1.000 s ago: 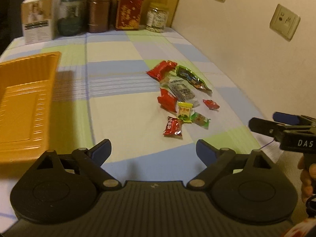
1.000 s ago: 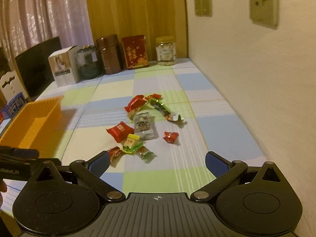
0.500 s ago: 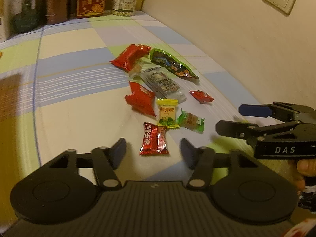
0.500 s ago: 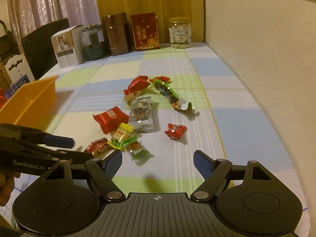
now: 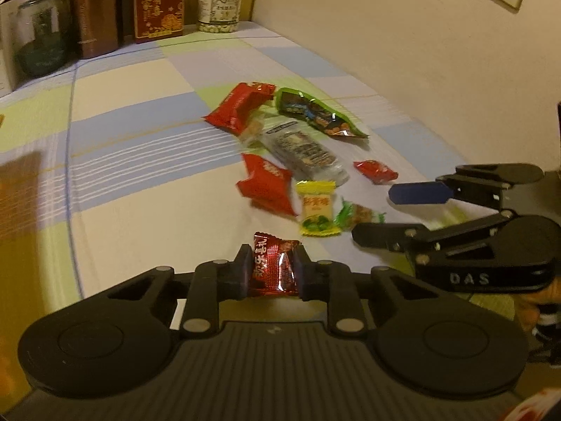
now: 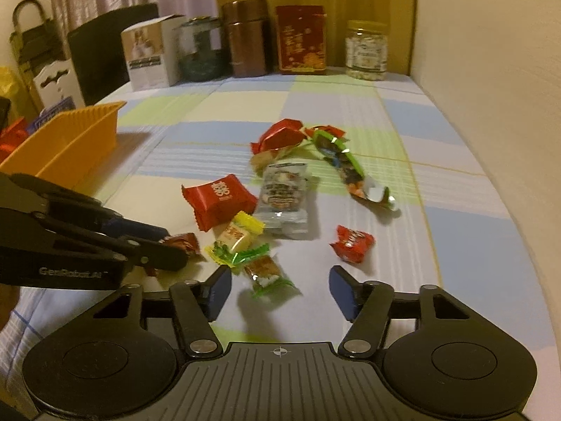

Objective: Organize snacks
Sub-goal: 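Grasp a red snack packet with the left tool while the right tool grasps a green-wrapped candy, then carry both snacks over the orange tray and open both tools to drop them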

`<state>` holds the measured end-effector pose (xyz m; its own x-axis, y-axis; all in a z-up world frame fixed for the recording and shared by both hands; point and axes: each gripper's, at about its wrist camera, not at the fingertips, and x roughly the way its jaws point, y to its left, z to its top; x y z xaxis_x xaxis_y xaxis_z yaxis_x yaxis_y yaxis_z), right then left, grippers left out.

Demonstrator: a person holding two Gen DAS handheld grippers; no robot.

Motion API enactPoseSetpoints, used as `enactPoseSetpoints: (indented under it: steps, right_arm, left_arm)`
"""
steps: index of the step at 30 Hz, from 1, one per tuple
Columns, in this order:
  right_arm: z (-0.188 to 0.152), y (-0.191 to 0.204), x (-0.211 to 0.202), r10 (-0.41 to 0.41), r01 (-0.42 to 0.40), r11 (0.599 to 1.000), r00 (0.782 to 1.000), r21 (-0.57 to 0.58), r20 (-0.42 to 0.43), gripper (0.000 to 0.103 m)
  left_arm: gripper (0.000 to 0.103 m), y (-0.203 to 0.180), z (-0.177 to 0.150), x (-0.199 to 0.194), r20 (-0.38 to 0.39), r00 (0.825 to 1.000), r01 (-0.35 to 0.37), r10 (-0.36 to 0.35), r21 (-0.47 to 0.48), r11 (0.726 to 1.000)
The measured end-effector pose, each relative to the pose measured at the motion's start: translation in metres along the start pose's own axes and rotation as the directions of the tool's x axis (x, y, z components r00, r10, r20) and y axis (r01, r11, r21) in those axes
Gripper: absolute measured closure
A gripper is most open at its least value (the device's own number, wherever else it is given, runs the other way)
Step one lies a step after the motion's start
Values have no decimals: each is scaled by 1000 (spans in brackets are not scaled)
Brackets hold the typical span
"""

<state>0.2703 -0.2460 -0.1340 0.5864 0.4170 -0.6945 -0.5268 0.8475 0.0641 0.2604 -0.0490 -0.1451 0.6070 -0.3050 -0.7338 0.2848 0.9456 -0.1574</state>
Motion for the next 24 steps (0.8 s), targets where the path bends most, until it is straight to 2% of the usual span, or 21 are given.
enactPoseSetpoints:
  steps: [3, 6, 8, 10, 17, 24]
  right_arm:
    - [2, 4, 7, 9, -9, 999, 1000, -37, -8, 52]
    - [3, 8, 12, 8, -10, 997, 1000, -71, -24, 65]
    - [3, 10, 14, 8, -11, 996, 999, -83, -31, 77]
    - [2, 12, 13, 1, -4, 996, 999, -86, -35, 82]
    - [0, 16, -6, -27, 25, 998, 999, -56, -34, 83]
    - [24, 39, -45, -33, 34, 998, 999, -44, 21, 83]
  left_arm:
    - [81, 5, -4, -7, 2, 1000, -9, 9, -23, 1000]
    - [81, 8, -6, -14, 10, 1000, -14, 15, -45, 999]
    - [81, 10, -6, -18, 13, 1000, -15, 16, -57, 998]
    - [81, 11, -7, -22, 15, 1000, -19, 20, -66, 998]
    - [81, 12, -6, -44, 31, 999, -26, 29, -84, 996]
    - [81, 14, 0, -86, 85, 995, -41, 51, -117, 992]
